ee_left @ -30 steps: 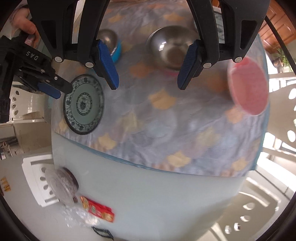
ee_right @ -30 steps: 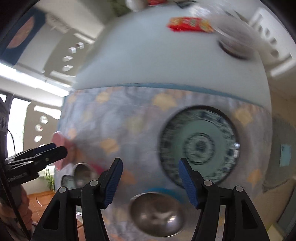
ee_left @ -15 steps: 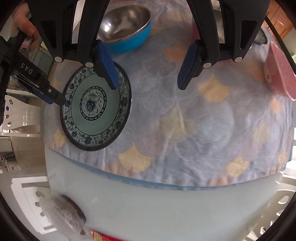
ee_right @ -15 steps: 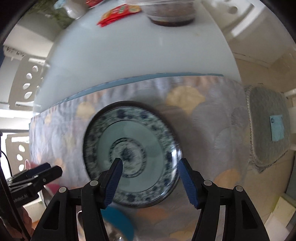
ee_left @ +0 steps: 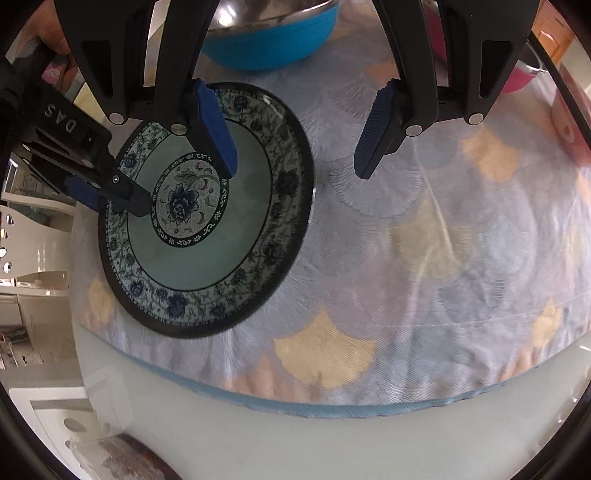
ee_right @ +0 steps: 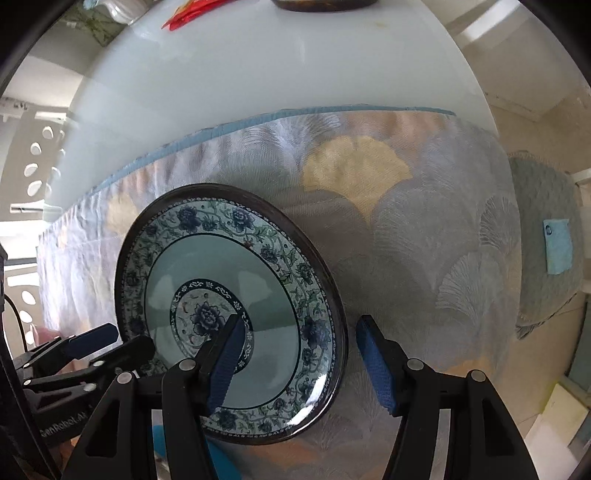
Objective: Organize plates and bowls
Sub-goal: 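Close both grippers on the rim of the third floral plate, then lift the third floral plate and carry it toward the pink bowl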
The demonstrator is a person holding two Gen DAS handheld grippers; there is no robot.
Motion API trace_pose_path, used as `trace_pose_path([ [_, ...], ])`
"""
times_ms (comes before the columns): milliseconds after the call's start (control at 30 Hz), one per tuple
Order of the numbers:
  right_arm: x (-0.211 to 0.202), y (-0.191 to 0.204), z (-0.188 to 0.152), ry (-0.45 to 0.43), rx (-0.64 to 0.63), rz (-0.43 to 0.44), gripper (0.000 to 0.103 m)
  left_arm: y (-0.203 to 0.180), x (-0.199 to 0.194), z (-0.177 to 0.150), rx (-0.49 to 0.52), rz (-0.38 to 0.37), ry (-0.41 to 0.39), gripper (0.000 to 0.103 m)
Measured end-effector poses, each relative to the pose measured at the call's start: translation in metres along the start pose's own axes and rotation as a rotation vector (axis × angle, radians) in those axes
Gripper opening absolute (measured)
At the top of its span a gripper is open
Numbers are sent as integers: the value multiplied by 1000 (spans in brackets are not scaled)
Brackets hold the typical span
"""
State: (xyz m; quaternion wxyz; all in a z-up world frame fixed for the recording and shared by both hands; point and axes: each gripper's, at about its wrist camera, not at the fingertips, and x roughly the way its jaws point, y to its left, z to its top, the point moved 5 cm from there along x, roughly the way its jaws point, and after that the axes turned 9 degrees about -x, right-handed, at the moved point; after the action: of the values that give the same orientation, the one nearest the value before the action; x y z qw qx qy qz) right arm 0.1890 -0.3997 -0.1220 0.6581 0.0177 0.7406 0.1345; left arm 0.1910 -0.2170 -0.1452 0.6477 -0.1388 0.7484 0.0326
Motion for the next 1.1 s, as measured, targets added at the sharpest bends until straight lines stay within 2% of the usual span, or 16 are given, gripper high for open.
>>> trace_pose_path([
  [100,4,6,-1,-2,-33,-11,73,-7,7,-3,4,8,6,62],
  [200,6,11,-4,-1,-60,-49,72,-8,10,-4,3,24,-1,62],
  [467,7,8,-5,-3,-76,-53,73,-8,13,-7,11,27,-50,60],
  [533,8,14,-6,-4,-82,-60,72,-9,11,-7,14,21,-62,56],
  [600,7,16,-7,-10,-90,-62,64,-12,9,-9,25,11,-68,51],
  [667,5,21,-6,-15,-97,-67,61,-17,7,-10,45,6,-73,46],
  [1100,1,19,-8,1,-78,-41,59,-26,3,-14,113,13,-93,46],
])
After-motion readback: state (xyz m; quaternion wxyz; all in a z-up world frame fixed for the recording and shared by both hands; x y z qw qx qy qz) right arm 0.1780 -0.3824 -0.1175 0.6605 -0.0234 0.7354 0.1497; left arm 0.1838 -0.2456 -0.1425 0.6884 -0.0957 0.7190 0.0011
